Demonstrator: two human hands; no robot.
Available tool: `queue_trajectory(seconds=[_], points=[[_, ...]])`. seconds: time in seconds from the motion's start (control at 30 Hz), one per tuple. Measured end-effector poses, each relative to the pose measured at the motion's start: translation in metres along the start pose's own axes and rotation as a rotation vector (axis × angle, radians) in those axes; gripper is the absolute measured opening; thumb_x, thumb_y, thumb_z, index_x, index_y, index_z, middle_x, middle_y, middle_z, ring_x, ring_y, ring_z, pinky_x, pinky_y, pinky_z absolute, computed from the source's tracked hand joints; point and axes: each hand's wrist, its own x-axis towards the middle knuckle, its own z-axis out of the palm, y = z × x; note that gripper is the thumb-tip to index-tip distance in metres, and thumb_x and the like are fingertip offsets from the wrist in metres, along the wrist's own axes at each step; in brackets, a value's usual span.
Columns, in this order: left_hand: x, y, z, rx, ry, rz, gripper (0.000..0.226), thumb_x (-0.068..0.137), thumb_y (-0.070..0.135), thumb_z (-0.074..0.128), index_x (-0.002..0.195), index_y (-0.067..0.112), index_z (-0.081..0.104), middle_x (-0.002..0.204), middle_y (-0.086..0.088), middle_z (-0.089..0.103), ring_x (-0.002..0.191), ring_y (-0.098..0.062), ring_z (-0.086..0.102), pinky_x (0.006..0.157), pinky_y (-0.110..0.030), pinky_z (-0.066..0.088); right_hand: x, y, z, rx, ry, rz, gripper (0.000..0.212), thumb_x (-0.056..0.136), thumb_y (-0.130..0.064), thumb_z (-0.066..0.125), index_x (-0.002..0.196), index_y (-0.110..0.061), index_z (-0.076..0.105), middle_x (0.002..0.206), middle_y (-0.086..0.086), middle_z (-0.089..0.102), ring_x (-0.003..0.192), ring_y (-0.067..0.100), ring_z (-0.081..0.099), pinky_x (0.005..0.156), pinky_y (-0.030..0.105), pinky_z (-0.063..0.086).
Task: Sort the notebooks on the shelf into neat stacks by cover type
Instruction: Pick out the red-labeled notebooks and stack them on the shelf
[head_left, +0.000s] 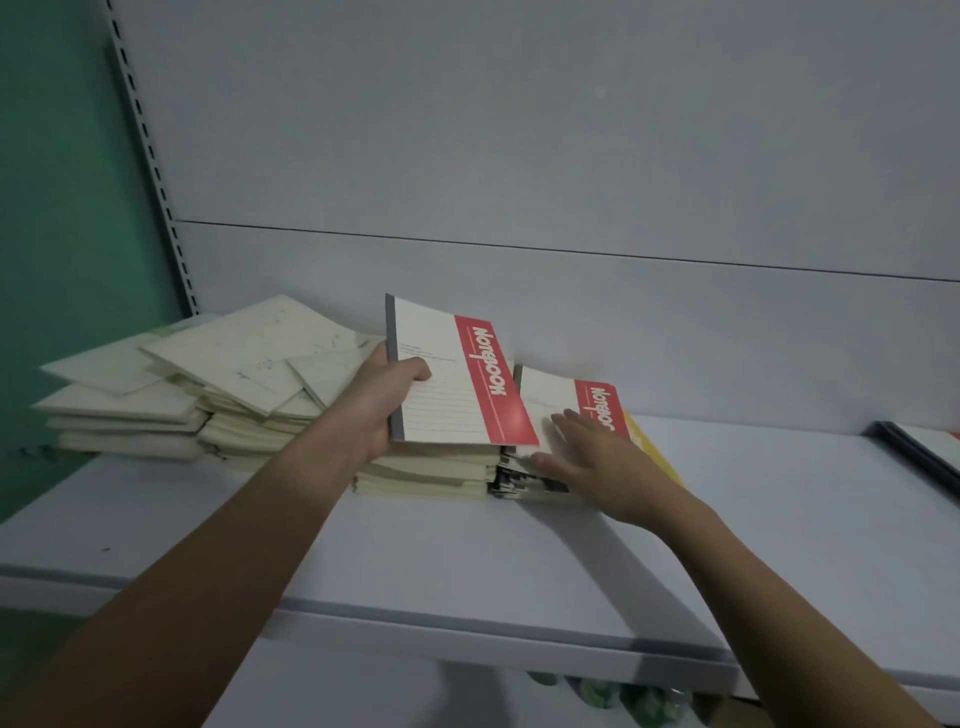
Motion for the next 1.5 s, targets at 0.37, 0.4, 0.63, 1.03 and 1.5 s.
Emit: queue_trajectory(seconds=[0.37, 0.4, 0.63, 1.03, 1.5], points=[[0.002, -0.005, -0.016, 0.003, -0.029, -0.041, 0.039, 0.096, 0.002, 0.042, 0.131, 0.018, 0.048, 0.117, -0.010, 0.065, 0.101, -0.028, 0.064, 0.068, -0.035, 0.055, -0.028, 0.000, -0.013, 0.215, 0.187, 0.036, 0.039, 0.102, -0.051, 0.031, 0.101, -0.029, 0.063, 0.092, 0.000, 0.062, 0.088, 0.023, 0.055, 0.078, 0.039, 0.045], [0.001, -0.005, -0.015, 0.007, -0.035, -0.042, 0.040, 0.096, 0.002, 0.042, 0.132, 0.018, 0.047, 0.120, -0.011, 0.064, 0.103, -0.029, 0.063, 0.069, -0.036, 0.055, -0.027, 0.001, -0.013, 0.254, 0.277, 0.057, 0.042, 0.103, -0.049, 0.029, 0.087, -0.027, 0.060, 0.082, 0.005, 0.059, 0.079, 0.026, 0.054, 0.070, 0.038, 0.042], [-0.007, -0.012, 0.017, 0.047, -0.156, -0.059, 0.030, 0.103, 0.021, 0.043, 0.133, 0.022, 0.044, 0.113, -0.004, 0.064, 0.100, -0.023, 0.063, 0.071, -0.035, 0.055, -0.025, -0.038, -0.011, 0.443, 0.481, -0.071, 0.039, 0.102, -0.053, 0.024, 0.106, -0.041, 0.061, 0.092, -0.017, 0.064, 0.085, 0.006, 0.058, 0.073, 0.024, 0.042], [-0.014, -0.010, 0.010, -0.060, -0.103, -0.012, 0.034, 0.097, 0.001, 0.050, 0.126, 0.017, 0.050, 0.113, -0.003, 0.067, 0.094, -0.019, 0.066, 0.066, -0.034, 0.056, -0.028, -0.026, -0.001, 0.183, 0.553, -0.019, 0.037, 0.104, -0.034, 0.036, 0.129, -0.018, 0.059, 0.126, 0.001, 0.063, 0.112, 0.019, 0.056, 0.087, 0.026, 0.039], [-0.018, -0.007, -0.021, -0.132, -0.069, -0.012, 0.036, 0.096, 0.000, 0.050, 0.130, 0.012, 0.049, 0.115, -0.006, 0.067, 0.092, -0.019, 0.066, 0.063, -0.032, 0.055, -0.040, -0.003, -0.001, -0.149, 0.269, 0.159, 0.025, 0.103, -0.031, 0.037, 0.102, -0.029, 0.062, 0.101, 0.000, 0.066, 0.086, 0.026, 0.058, 0.069, 0.036, 0.048]])
